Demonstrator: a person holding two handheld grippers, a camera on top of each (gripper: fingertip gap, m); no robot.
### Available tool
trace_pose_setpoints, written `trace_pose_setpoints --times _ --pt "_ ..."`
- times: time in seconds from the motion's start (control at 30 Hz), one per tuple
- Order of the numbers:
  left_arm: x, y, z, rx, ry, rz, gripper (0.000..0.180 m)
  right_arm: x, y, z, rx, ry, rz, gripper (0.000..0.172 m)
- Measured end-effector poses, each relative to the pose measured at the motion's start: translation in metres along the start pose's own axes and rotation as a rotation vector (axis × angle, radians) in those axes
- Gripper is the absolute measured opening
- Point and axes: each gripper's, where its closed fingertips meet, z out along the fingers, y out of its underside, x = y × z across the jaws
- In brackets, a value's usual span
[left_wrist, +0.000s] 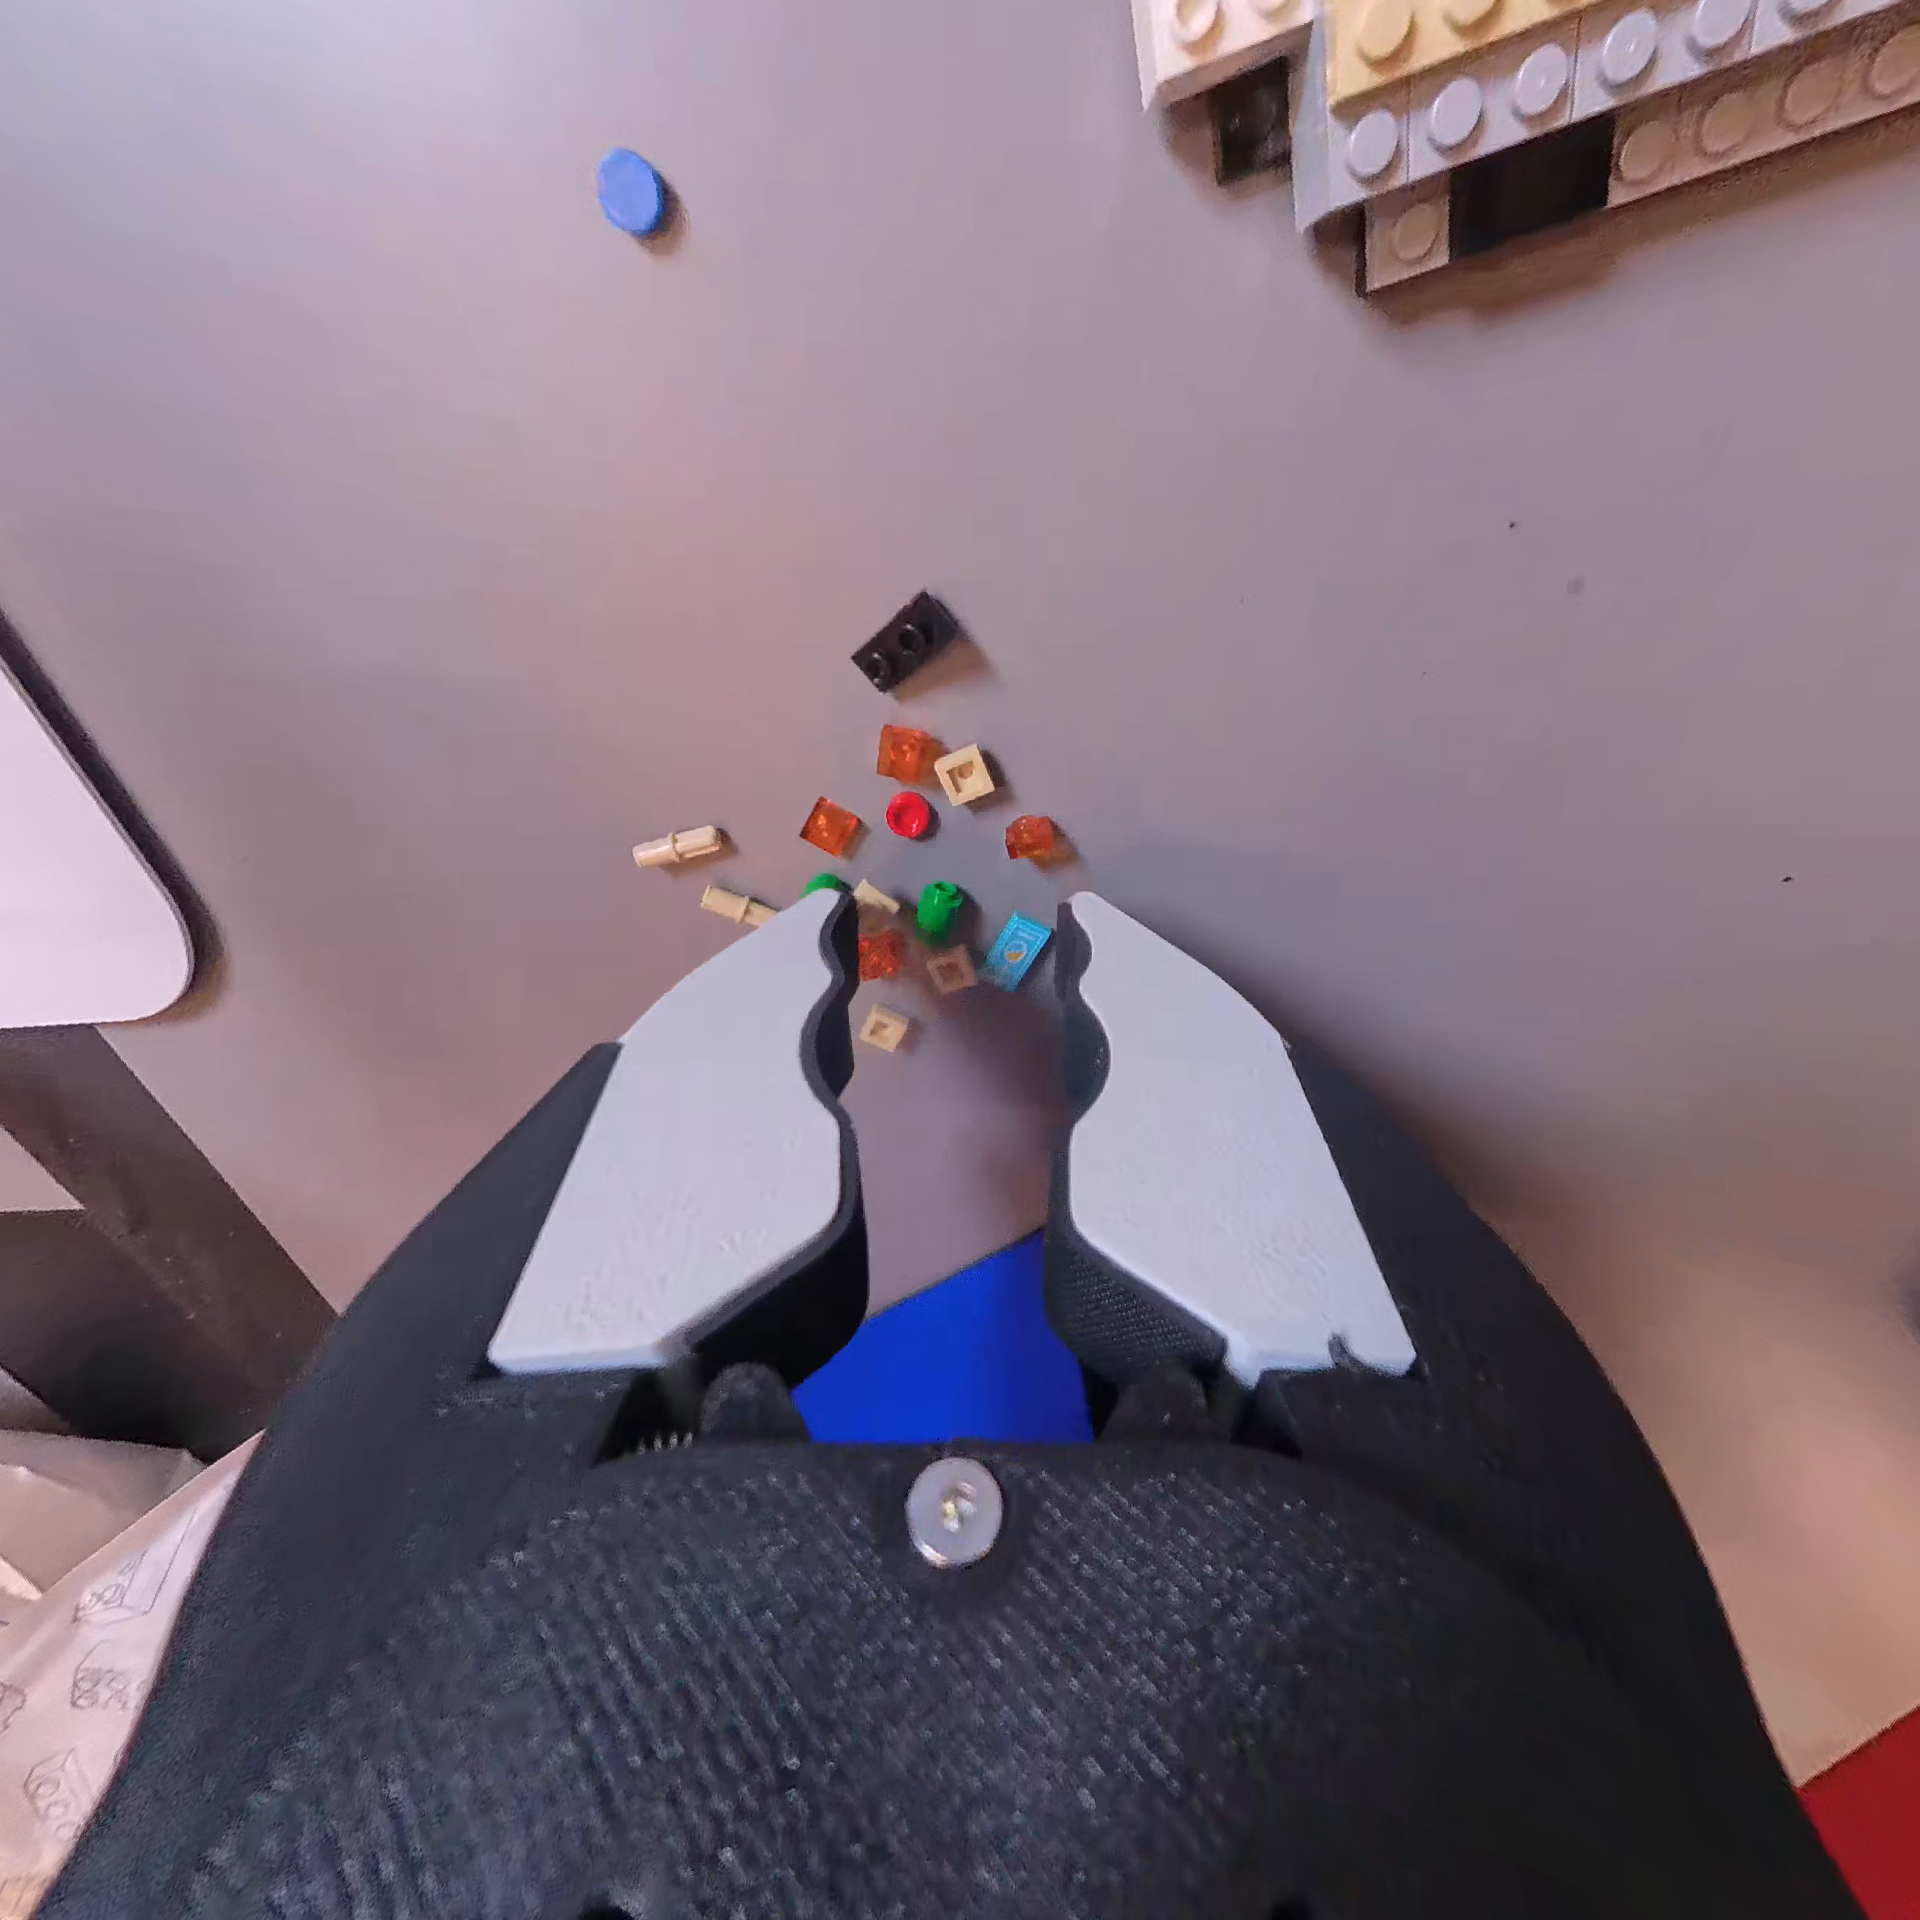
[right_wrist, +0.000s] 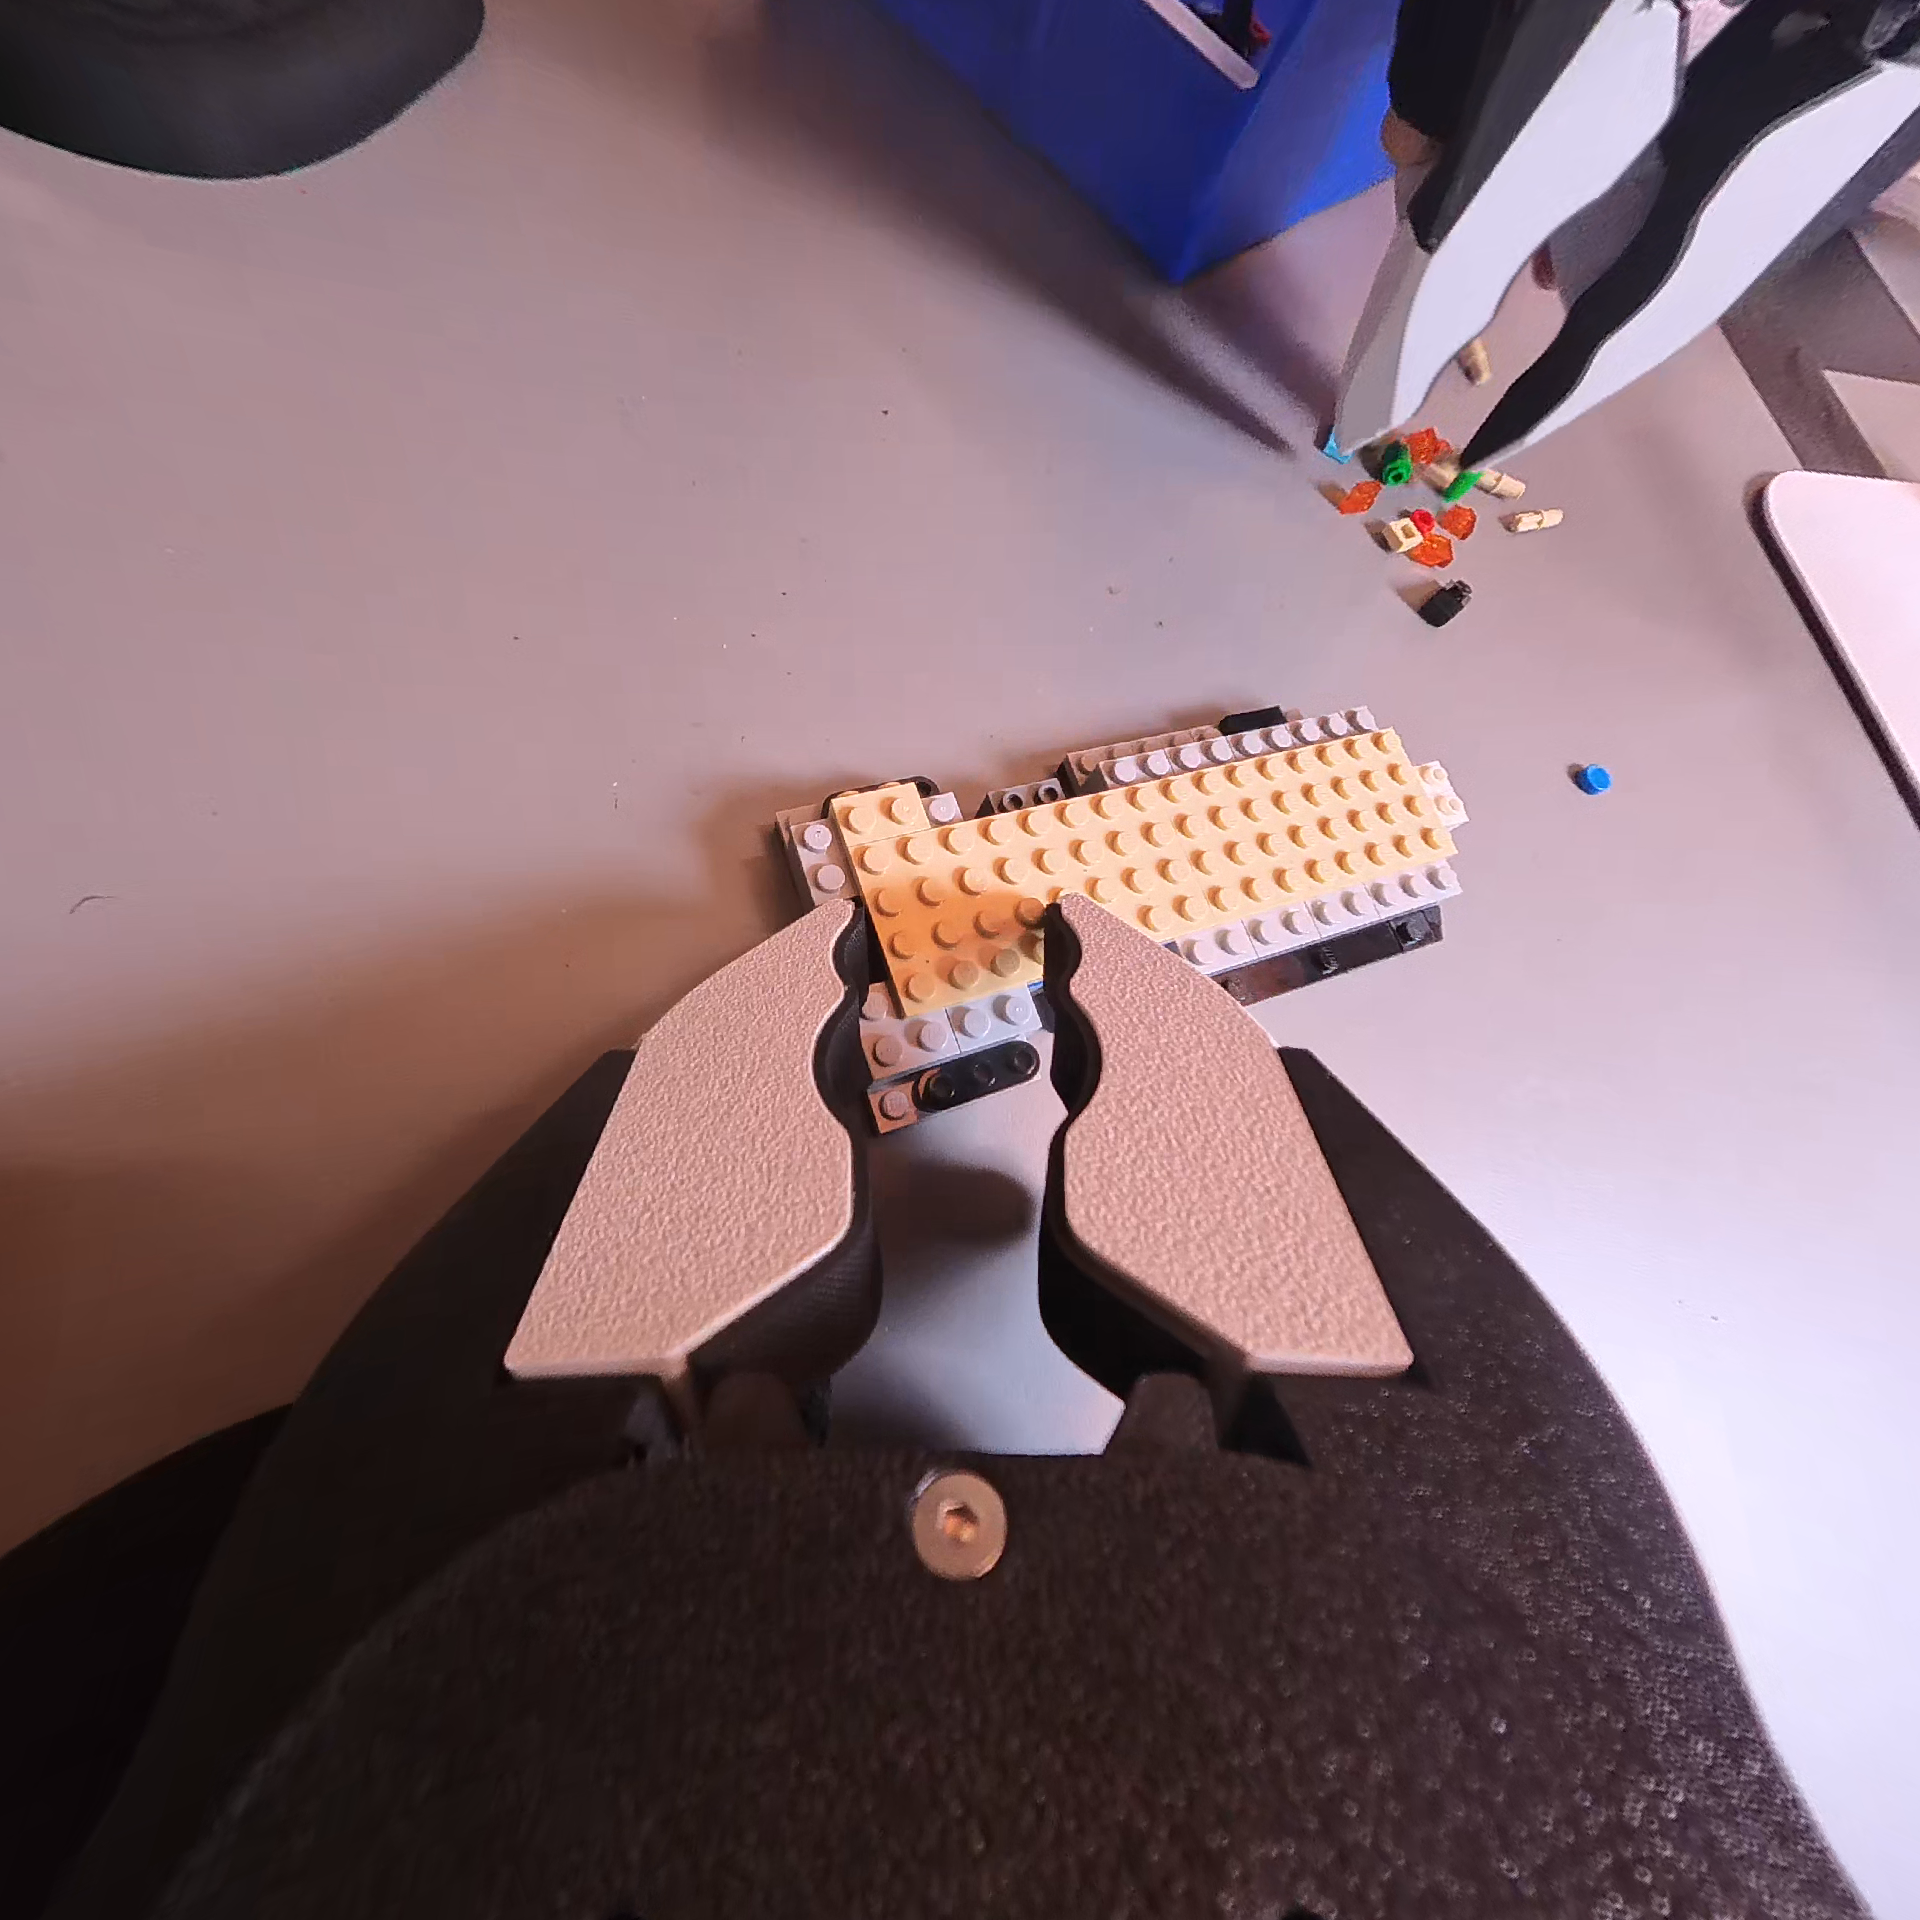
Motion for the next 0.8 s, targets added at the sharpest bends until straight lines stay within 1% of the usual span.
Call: trace_pose_setpoints --times 0.13,0.23,0.33,0.47,0.57,0.7,0.8 --pt "0.003 0.004 0.002 -0.001 -0.006 0.016 0.039 0.0 0.0 0.001 0.001 0.002 0.001 0.032" --pt "0.007 0.0 0.003 0.015 0.004 0.05 0.042 0.0 0.0 0.001 0.001 0.002 0.002 0.032" --pt "0.007 -0.001 0.007 0.001 0.006 0.071 0.049 0.0 0.0 0.001 0.003 0.0 0.005 0.032" --pt "0.007 -0.008 0.007 0.053 0.011 0.086 0.056 0.0 0.0 0.001 0.005 -0.002 0.006 0.032" --pt "0.003 -0.009 0.004 0.068 -0.019 0.092 0.057 0.0 0.0 0.0 0.007 -0.004 0.009 0.032" --pt "0.001 -0.018 -0.008 0.135 -0.069 0.079 0.055 0.0 -0.001 0.001 0.007 -0.002 0.006 0.032" --pt "0.015 -0.039 -0.02 0.236 -0.097 0.108 0.055 -0.001 0.0 -0.001 0.004 -0.014 -0.005 0.032"
